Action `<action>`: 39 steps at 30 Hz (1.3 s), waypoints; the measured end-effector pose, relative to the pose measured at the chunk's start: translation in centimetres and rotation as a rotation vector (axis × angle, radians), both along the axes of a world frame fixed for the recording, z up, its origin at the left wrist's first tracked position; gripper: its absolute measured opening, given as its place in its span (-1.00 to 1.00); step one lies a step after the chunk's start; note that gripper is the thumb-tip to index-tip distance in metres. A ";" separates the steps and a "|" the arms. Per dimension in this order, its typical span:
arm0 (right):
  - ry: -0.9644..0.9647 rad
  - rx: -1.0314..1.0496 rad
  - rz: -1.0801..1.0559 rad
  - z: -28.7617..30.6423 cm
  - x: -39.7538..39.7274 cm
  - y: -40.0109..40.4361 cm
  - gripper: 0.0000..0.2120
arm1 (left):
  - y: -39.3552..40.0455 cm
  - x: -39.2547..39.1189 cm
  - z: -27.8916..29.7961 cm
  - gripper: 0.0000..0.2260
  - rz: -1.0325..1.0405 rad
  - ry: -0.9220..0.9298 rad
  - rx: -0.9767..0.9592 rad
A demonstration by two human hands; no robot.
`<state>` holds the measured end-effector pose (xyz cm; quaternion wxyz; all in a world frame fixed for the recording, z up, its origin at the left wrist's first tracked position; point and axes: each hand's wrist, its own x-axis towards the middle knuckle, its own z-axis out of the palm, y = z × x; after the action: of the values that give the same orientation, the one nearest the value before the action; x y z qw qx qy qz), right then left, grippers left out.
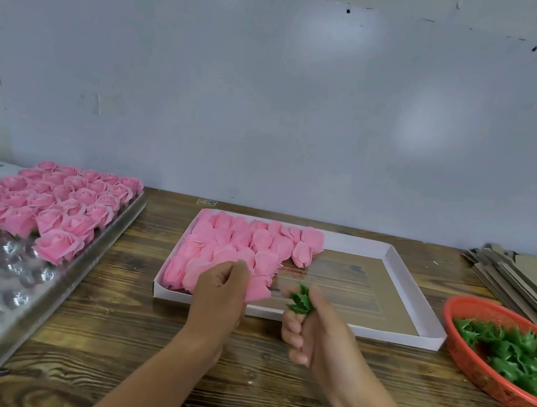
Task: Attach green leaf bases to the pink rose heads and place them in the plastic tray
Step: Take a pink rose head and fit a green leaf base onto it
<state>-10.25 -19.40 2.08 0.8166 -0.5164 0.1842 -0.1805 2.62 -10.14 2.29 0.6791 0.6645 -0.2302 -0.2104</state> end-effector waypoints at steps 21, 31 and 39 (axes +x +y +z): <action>0.120 -0.839 -0.156 -0.8 -0.5 1.7 -0.59 | -0.4 -1.1 -0.4 -0.58 0.021 -0.214 0.019; 0.104 -0.930 -0.200 -0.9 -0.4 2.0 -0.61 | -0.4 -0.8 -0.6 -0.64 -0.034 -0.025 -0.009; 0.013 -0.822 -0.294 -1.5 0.0 2.0 -0.71 | -0.4 -0.7 -0.8 -0.68 -0.075 0.134 0.009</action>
<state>-10.27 -17.42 0.63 0.5077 -0.7680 0.1738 -0.3497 1.95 -10.56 1.51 0.6817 0.6429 -0.2081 -0.2805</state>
